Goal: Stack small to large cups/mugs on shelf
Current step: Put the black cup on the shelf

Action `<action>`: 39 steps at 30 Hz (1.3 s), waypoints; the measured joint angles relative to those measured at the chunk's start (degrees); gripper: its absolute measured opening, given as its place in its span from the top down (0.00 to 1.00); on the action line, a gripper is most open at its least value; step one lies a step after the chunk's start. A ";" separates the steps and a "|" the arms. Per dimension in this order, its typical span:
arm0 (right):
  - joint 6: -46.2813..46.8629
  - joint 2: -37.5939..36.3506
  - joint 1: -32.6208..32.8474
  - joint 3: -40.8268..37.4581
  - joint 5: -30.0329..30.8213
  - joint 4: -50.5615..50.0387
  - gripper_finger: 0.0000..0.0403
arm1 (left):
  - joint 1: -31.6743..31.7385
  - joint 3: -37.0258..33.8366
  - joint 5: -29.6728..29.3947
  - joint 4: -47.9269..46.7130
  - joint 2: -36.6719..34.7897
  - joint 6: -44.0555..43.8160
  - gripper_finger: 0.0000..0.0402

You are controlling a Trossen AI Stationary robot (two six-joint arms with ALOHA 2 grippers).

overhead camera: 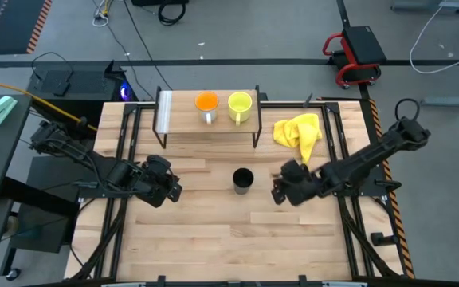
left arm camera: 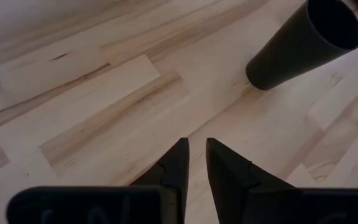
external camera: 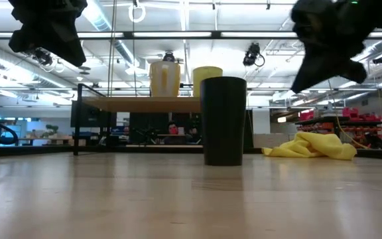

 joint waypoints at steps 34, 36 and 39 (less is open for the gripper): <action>-11.60 14.06 -3.75 -12.84 4.77 46.22 1.00 | 0.00 0.00 -0.94 -0.16 0.00 0.52 0.86; -13.40 14.06 -4.76 -12.83 2.80 47.63 1.00 | 0.00 0.00 -0.92 -0.16 -0.02 0.47 0.86; -13.93 14.07 -5.39 -12.83 2.80 49.53 1.00 | 0.00 0.00 -0.92 -0.16 0.00 0.43 0.84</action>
